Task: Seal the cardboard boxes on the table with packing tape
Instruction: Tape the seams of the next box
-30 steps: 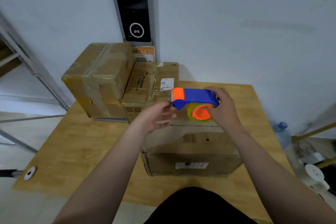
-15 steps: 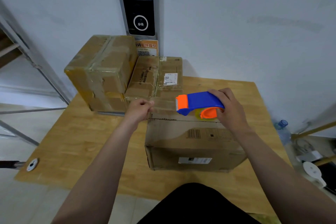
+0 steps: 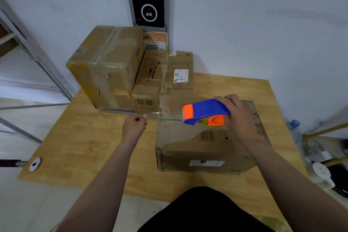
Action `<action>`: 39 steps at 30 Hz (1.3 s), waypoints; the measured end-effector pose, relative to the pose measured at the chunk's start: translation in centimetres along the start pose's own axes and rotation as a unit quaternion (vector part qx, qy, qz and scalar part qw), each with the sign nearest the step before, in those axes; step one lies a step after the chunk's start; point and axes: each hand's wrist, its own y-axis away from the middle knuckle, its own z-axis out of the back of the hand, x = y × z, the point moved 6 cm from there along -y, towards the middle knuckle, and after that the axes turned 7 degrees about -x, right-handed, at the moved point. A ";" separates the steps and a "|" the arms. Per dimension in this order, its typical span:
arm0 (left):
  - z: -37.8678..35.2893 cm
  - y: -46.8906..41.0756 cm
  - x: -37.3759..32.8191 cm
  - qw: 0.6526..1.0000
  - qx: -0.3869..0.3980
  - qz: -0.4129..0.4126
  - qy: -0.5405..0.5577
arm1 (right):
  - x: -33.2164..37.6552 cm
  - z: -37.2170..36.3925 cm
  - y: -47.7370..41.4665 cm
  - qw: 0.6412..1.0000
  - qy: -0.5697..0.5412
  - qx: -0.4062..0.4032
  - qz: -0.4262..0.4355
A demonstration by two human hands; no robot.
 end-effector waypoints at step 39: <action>-5.3 -0.5 5.2 0.983 0.097 0.075 -0.134 | 0.2 -2.1 1.8 0.997 0.044 0.036 -0.061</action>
